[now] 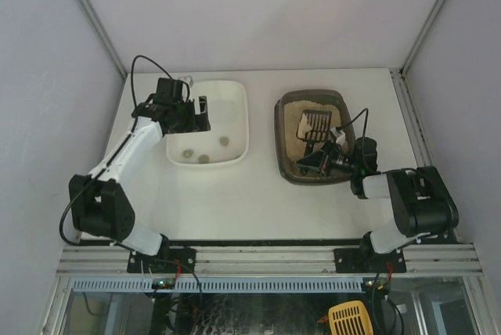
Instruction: Clean the litter box
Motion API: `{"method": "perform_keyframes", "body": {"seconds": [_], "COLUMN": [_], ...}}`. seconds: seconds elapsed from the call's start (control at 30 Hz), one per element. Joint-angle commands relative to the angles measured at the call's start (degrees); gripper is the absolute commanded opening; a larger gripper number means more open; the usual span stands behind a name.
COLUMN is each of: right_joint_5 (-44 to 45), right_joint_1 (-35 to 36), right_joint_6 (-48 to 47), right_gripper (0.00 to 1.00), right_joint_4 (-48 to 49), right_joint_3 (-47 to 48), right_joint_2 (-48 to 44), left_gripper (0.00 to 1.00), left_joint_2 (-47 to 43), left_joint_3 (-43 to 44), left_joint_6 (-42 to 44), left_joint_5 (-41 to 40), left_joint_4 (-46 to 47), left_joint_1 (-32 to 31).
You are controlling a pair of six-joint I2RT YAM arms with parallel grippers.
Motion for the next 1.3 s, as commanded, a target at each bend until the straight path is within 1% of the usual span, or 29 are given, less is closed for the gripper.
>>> {"method": "perform_keyframes", "body": {"seconds": [0.0, 0.03, 0.13, 0.17, 0.23, 0.3, 0.37, 0.43, 0.47, 0.5, 0.53, 0.6, 0.63, 0.73, 0.8, 0.9, 0.97, 1.03, 1.1, 1.13, 1.17, 1.23, 1.27], "right_joint_5": [-3.32, -3.28, -5.26, -5.48, -5.43, -4.58, -4.46, -5.07, -5.22, -5.32, -5.6, -5.82, -6.0, -6.65, -6.47, -5.78, -5.59, -6.12, -6.77, -6.61, -6.41, -6.25, -6.34], "right_joint_1": [-5.28, -5.61, -1.95, -2.01, -5.21, -7.76, -5.61, -2.61, -2.78, -4.43, -6.55, -9.81, -9.73, -4.53, -3.94, -6.94, -6.23, -3.07, -1.6, -2.7, -5.33, -7.43, -7.0], "right_joint_6": [14.37, 16.58, 19.23, 20.69, 21.75, 21.3, 19.75, 16.49, 16.65, 19.15, 22.34, 23.67, 22.55, 16.26, 14.42, 18.1, 19.63, 17.99, 20.28, 22.89, 25.65, 26.55, 25.93], "right_gripper": [0.0, 0.0, 0.0, 0.0, 0.0, 0.0, 0.0, 0.0, 0.0, 0.0, 0.0, 0.0, 0.0, 0.0, 0.0, 0.0, 0.0, 0.0, 0.0, 0.0, 0.0, 0.0, 0.0], "right_joint_4": [30.57, 33.14, 38.13, 41.22, 42.71, 42.6, 40.09, 34.5, 33.98, 36.35, 41.15, 42.62, 41.46, 31.28, 28.78, 33.88, 35.57, 32.42, 34.91, 38.47, 42.24, 42.32, 41.18], "right_joint_3": [-2.01, -1.82, -0.45, -0.65, -1.22, -1.57, -0.91, -0.15, -0.28, -0.74, -1.05, -1.19, -1.04, 0.18, -0.01, -0.9, -0.55, 0.34, 0.32, -0.23, -0.93, -1.17, -1.0], "right_joint_2": [6.23, 8.45, 14.54, 15.84, 16.34, 15.27, 13.86, 11.4, 10.75, 10.83, 11.55, 11.41, 10.77, 8.5, 7.5, 8.24, 9.49, 9.97, 10.66, 11.32, 12.26, 13.03, 12.87], "left_gripper": [0.93, 0.94, 0.94, 0.94, 0.94, 0.94, 0.94, 0.94, 0.94, 0.94, 0.94, 0.94, 0.95, 0.96, 0.99, 1.0, 1.0, 1.0, 1.0, 1.0, 1.0, 1.0, 1.0], "left_joint_2": [-10.44, -11.89, -15.68, -16.49, -17.34, -17.42, -17.08, -16.86, -16.87, -16.87, -16.99, -17.47, -17.68, -17.63, -17.51, -17.53, -17.49, -17.41, -17.4, -17.44, -17.42, -17.32, -17.25], "left_joint_3": [-5.9, -7.48, -12.01, -12.92, -13.85, -14.25, -14.45, -14.82, -15.09, -15.36, -15.74, -16.68, -17.06, -17.06, -16.8, -16.0, -15.32, -15.39, -16.04, -16.4, -16.63, -16.89, -16.92], "left_joint_6": [9.44, 10.21, 11.87, 12.55, 14.24, 14.69, 15.06, 15.19, 15.26, 15.33, 15.57, 16.73, 16.91, 17.24, 16.94, 15.54, 14.26, 13.37, 12.74, 12.61, 12.55, 12.39, 12.28], "left_joint_5": [-7.0, -7.13, -6.93, -5.96, -4.09, -3.13, -2.11, -2.09, -2.1, -1.93, -1.21, 1.96, 2.86, 3.7, 3.08, -0.5, -4.48, -3.21, -0.84, 0.66, 2.23, 5.35, 6.48], "left_joint_4": [1.81, 2.93, 6.38, 6.98, 7.37, 7.47, 7.41, 7.69, 8.13, 8.49, 8.75, 9.39, 9.68, 9.63, 9.58, 9.39, 8.65, 8.72, 9.21, 9.33, 9.4, 9.39, 9.37], "left_joint_1": [-0.2, -0.24, -0.17, -0.24, -0.23, -0.25, -0.19, -0.17, -0.17, -0.15, -0.17, -0.13, -0.11, 0.06, 0.09, 0.59, 1.52, 3.28, 5.3, 6.38, 7.58, 10.05, 11.11]}}
